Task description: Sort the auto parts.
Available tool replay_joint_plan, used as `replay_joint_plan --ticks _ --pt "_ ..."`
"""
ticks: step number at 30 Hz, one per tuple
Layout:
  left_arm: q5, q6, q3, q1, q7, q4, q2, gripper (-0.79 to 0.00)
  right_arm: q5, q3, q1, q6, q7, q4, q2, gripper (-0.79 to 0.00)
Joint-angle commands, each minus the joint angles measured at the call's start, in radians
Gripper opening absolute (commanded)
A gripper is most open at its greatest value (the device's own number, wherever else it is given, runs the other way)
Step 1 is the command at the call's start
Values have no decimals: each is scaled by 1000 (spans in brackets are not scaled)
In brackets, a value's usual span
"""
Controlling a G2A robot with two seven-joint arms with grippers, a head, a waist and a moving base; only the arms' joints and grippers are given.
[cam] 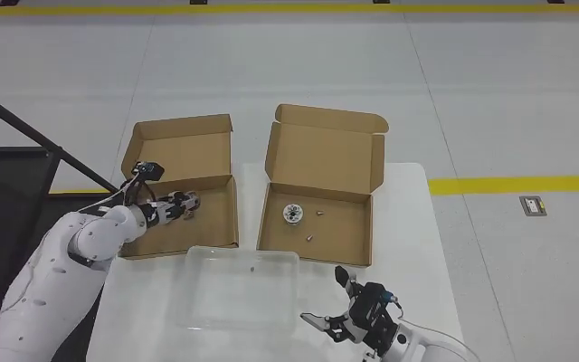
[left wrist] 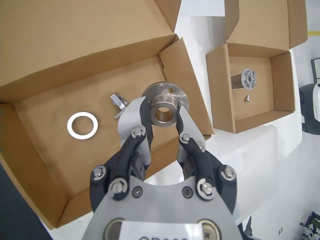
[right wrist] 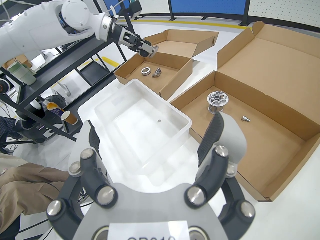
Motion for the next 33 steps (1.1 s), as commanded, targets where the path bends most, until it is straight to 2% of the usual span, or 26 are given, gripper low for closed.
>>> replay_joint_plan --ticks 1,5,9,15,21,25,27,29,31,33 --pt "24 3 76 -69 13 95 -32 -785 0 0 0 0 0 0 0 0" --pt "74 8 190 -151 25 211 -90 -785 0 0 0 0 0 0 0 0" --pt "118 -12 268 -205 4 293 -135 -785 0 0 0 0 0 0 0 0" --pt "143 -26 332 -251 -6 390 -187 -785 0 0 0 0 0 0 0 0" --pt "161 -31 369 -285 -23 470 -227 -785 0 0 0 0 0 0 0 0" --pt "153 -59 374 -300 -25 512 -245 -600 0 0 0 0 0 0 0 0" --pt "143 -89 370 -306 -30 527 -249 -462 0 0 0 0 0 0 0 0" --pt "143 -102 365 -312 -27 536 -250 -372 0 0 0 0 0 0 0 0" --pt "150 -112 360 -312 -14 532 -250 -200 0 0 0 0 0 0 0 0" --pt "162 -114 352 -309 1 520 -246 -129 0 0 0 0 0 0 0 0"
